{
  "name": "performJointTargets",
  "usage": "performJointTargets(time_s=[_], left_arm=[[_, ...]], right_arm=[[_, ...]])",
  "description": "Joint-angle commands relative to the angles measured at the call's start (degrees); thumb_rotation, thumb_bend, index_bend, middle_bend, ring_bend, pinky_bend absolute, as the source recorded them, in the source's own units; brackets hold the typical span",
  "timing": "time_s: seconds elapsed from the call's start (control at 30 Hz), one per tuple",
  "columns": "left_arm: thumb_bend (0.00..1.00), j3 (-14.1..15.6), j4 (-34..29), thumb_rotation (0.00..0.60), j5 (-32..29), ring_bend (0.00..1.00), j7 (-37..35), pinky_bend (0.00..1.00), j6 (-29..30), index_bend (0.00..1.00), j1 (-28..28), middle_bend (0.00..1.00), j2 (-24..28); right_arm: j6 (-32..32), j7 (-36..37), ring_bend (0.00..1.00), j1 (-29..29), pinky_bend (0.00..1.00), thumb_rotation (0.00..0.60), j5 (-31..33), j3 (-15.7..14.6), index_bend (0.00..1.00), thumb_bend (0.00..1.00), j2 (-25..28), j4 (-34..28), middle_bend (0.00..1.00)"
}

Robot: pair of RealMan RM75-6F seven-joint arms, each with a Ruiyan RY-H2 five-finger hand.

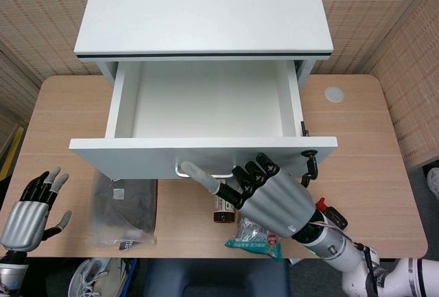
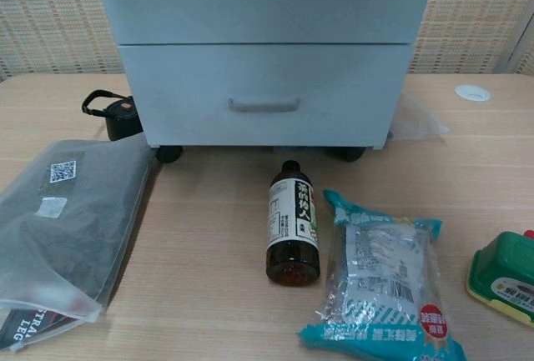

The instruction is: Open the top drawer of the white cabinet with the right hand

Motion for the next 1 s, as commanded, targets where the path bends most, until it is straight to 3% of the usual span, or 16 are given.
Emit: performJointTargets(time_s=[0.03, 0.23, 0.6, 1.0], left_arm=[[0.32, 0.0, 0.0, 0.600, 0.0, 0.03, 0.0, 0.11, -0.1, 0.09, 0.0, 0.00, 0.0], [0.32, 0.0, -0.1, 0.600, -0.1, 0.03, 0.2, 0.11, -0.2, 0.09, -0.1, 0.00, 0.1], [0.32, 0.1, -0.8, 0.600, -0.6, 0.03, 0.5, 0.11, -0.9, 0.09, -0.3, 0.00, 0.5], [0.32, 0.0, -1.5, 0.600, -0.4, 0.03, 0.6, 0.11, -0.8, 0.09, -0.4, 0.00, 1.0]], right_arm=[[0.4, 0.6, 0.97, -0.2, 0.98, 0.600, -0.8, 0.0, 0.04, 0.00, 0.0, 0.2, 0.92], [2.0, 2.0, 0.97, -1.4, 0.98, 0.600, -3.0, -0.7, 0.04, 0.00, 0.9, -0.2, 0.92], [8.0, 9.6, 0.94, -7.8, 0.98, 0.600, -7.6, -5.3, 0.05, 0.00, 5.5, 0.1, 0.88], [14.4, 19.9, 0.87, -16.9, 0.96, 0.600, -10.2, -13.0, 0.28, 0.00, 11.6, 0.9, 0.81]])
